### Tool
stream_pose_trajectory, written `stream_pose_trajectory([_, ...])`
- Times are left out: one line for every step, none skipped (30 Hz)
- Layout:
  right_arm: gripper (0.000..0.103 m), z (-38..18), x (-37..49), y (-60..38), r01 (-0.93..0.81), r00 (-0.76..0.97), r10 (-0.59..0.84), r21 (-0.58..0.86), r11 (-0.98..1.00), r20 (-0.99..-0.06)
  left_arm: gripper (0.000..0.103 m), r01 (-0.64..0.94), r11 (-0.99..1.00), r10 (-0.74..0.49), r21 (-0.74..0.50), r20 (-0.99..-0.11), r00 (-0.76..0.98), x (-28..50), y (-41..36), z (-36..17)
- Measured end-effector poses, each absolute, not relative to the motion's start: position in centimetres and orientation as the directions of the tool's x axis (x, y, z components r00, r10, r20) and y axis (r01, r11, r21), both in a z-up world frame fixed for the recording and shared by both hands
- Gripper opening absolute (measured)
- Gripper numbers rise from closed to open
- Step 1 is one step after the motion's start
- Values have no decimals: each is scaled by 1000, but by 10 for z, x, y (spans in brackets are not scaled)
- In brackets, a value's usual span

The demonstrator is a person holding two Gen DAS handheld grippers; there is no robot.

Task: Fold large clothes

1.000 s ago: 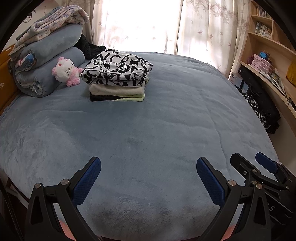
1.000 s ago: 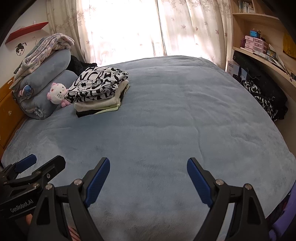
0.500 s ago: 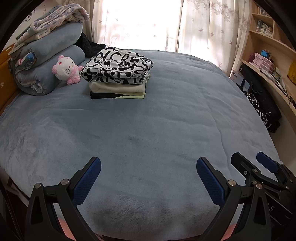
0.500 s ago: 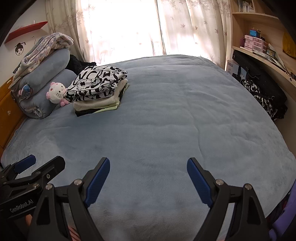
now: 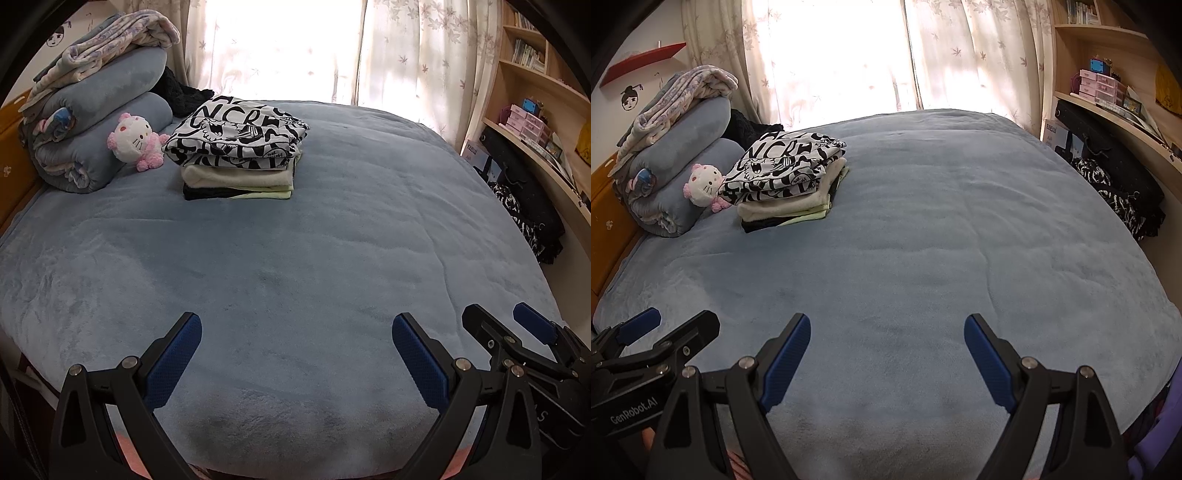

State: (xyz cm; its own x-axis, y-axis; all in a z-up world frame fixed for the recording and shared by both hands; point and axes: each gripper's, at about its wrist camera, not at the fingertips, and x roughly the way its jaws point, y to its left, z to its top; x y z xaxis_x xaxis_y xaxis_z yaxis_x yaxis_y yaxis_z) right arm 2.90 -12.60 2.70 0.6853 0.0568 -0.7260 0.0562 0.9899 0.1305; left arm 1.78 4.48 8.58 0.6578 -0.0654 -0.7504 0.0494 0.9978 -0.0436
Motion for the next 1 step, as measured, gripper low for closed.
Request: stream_pose_trajectory([86,28,29,-126,57,685,56,130,990,-727,102,48,998,-64,-43,-751,657,18,44,86])
